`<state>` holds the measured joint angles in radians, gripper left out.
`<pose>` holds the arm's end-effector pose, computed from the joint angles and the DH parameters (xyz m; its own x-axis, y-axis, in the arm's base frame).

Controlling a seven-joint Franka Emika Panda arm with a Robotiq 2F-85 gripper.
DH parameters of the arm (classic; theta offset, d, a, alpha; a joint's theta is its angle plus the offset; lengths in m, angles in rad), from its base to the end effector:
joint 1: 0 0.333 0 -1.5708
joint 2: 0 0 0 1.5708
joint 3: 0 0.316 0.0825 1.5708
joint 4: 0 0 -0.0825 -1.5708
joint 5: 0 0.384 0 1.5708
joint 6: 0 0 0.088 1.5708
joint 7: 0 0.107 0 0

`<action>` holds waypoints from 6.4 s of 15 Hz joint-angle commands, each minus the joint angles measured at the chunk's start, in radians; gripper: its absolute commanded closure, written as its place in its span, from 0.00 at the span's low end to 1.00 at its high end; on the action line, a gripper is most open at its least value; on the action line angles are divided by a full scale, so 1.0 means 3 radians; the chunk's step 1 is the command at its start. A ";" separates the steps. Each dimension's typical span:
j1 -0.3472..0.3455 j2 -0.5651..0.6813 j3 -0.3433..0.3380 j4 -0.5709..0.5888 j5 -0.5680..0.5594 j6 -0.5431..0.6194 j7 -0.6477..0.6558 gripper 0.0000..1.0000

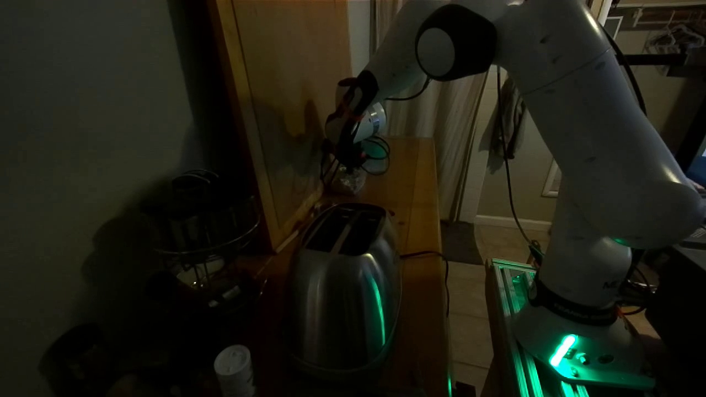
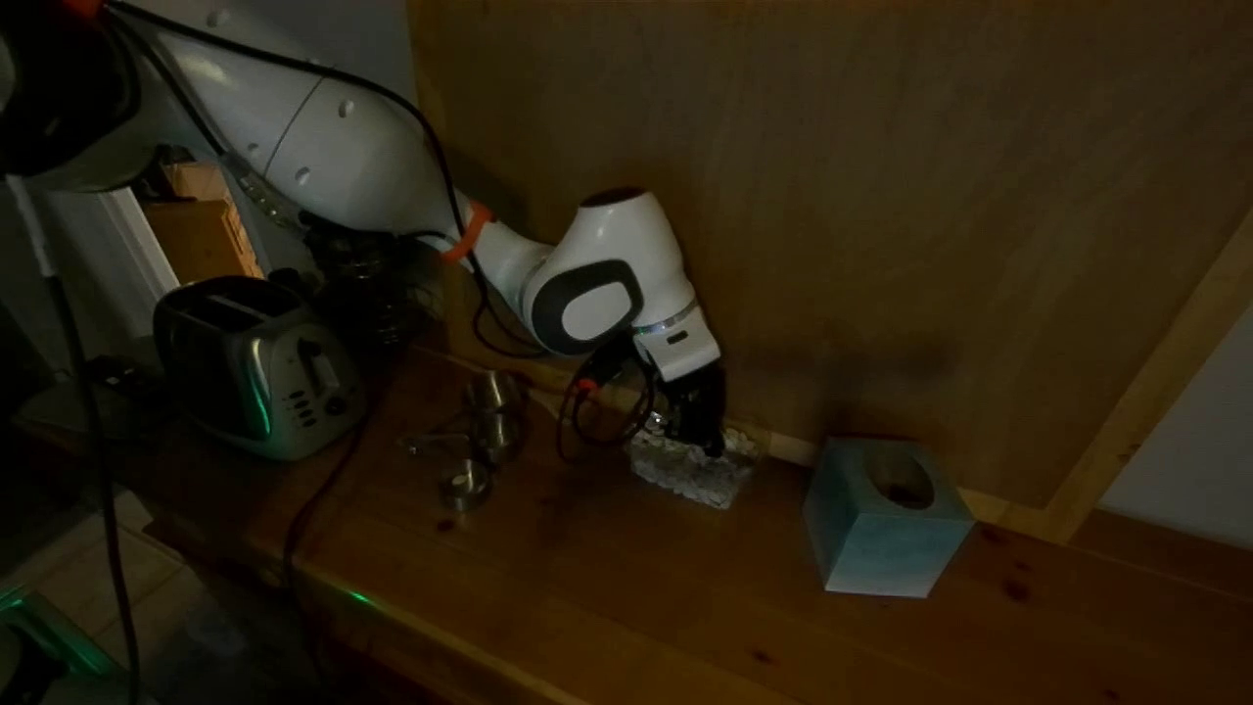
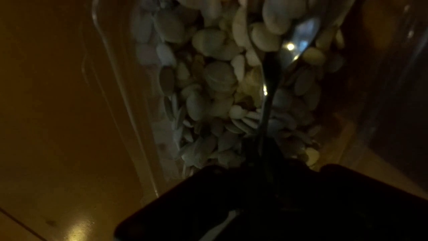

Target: Use the silver spoon to put some of the contents of the clear lunchbox into the middle silver pot on the left

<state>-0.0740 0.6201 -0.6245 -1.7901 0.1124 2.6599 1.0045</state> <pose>0.5561 -0.4037 0.2979 -0.0946 -0.9090 0.4060 -0.9875 0.0340 -0.1540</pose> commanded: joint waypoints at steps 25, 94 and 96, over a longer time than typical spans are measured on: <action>0.0743 -0.0555 -0.0820 -0.0783 -0.0314 0.0926 -0.0371 0.98; 0.2275 -0.1931 -0.1203 -0.2473 -0.1068 0.1375 -0.0216 0.98; 0.2278 -0.1882 -0.1196 -0.2478 -0.1065 0.1459 -0.0144 0.98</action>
<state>0.6016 0.0204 -0.9907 -2.5328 -0.2278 3.0461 0.9191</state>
